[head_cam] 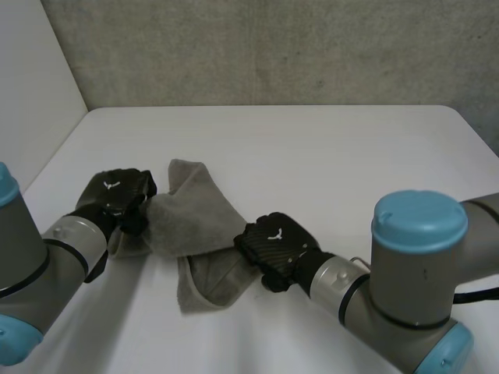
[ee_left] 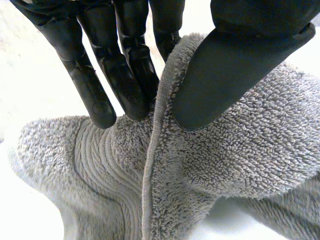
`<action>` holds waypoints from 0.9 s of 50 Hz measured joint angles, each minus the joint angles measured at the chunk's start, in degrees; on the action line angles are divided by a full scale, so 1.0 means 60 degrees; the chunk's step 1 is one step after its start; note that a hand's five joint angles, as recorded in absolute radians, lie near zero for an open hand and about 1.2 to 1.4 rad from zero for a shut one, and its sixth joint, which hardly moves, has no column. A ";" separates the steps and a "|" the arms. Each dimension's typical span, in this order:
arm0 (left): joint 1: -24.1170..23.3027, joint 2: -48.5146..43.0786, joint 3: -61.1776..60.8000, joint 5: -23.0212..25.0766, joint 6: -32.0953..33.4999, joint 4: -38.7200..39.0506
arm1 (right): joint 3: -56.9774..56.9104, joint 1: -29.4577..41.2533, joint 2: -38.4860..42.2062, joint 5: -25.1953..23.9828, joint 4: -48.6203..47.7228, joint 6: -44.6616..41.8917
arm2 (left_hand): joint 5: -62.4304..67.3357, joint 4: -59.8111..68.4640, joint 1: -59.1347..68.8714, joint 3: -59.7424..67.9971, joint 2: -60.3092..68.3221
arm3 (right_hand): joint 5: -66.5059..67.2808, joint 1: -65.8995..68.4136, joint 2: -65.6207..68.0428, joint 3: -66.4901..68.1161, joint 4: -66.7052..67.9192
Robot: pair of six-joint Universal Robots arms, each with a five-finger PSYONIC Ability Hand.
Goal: Fold the towel.
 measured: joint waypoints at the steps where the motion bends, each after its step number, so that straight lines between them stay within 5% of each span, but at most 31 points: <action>1: 0.0000 0.0130 -0.0010 0.0000 0.0001 -0.0002 | -0.0129 -0.0116 0.0051 -0.0010 0.0147 0.0015 | 0.0000 0.0000 0.0000 0.0001 0.0000 | -0.0389 -0.0446 -0.0430 -0.0442 -0.0430; 10: -0.0001 0.0656 -0.0030 0.0009 0.0013 -0.0001 | -0.1264 -0.0793 0.0825 0.0002 0.0832 0.0137 | -0.0001 0.0001 0.0000 0.0003 0.0001 | -0.4182 -0.3900 -0.3963 -0.3981 -0.3962; 26: 0.0018 0.1195 -0.0015 0.0031 0.0014 -0.0190 | -0.4023 -0.0831 0.2509 -0.0050 0.1288 0.1995 | 0.0000 0.0002 0.0000 0.0004 0.0002 | -0.4741 -0.4339 -0.4382 -0.4355 -0.4521; 38: -0.0016 0.2186 -0.0002 0.0054 0.0025 -0.0464 | -0.7349 -0.0165 0.4864 -0.1064 0.2701 0.4723 | 0.0000 0.0002 0.0000 0.0008 0.0006 | -0.4583 -0.4338 -0.4382 -0.4354 -0.4519; 45: 0.0002 0.2237 0.0080 0.0054 0.0030 -0.0447 | -0.8776 0.0314 0.5596 -0.1097 0.3452 0.5179 | 0.0000 0.0002 0.0000 0.0009 0.0008 | 0.2076 0.2008 0.1881 0.1856 0.1854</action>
